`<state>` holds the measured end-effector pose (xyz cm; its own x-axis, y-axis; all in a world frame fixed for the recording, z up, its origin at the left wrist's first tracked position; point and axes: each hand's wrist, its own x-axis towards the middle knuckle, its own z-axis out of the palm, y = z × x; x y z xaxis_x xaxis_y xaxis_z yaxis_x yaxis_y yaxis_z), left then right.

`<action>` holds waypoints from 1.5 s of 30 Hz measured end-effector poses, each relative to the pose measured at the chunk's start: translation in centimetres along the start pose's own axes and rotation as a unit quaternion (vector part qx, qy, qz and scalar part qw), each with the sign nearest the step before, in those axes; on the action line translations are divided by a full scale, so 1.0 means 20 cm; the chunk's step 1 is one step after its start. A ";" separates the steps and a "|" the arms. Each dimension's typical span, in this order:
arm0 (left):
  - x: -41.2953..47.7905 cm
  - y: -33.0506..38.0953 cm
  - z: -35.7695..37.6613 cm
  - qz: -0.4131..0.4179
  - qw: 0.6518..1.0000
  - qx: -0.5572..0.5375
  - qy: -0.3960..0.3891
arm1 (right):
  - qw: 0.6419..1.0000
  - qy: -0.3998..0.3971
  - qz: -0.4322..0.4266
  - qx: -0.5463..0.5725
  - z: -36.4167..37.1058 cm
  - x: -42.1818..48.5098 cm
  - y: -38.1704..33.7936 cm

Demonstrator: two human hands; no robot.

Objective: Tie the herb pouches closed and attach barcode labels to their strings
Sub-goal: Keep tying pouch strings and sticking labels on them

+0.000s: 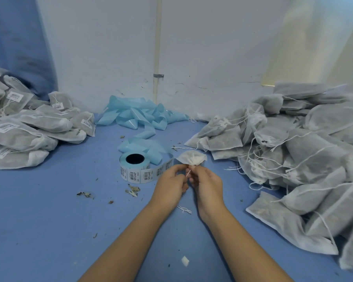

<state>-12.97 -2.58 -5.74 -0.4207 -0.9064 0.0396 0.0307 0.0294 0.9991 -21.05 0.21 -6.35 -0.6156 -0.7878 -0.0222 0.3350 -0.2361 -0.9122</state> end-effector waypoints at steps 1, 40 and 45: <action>0.00 -0.01 0.00 0.015 0.999 0.042 0.012 | 1.000 -0.002 0.006 0.025 0.00 0.00 -0.01; -0.04 0.02 0.08 -0.001 1.000 -0.003 0.015 | 1.000 -0.004 0.021 0.012 -0.01 0.01 -0.02; -0.04 0.01 0.03 0.081 0.980 0.182 0.016 | 1.000 -0.018 -0.001 0.009 0.01 0.00 -0.02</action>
<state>-13.06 -1.55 -5.61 -0.4088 -0.8897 0.2031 -0.2335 0.3171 0.9192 -21.09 0.24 -5.97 -0.5910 -0.8067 -0.0047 0.3463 -0.2485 -0.9046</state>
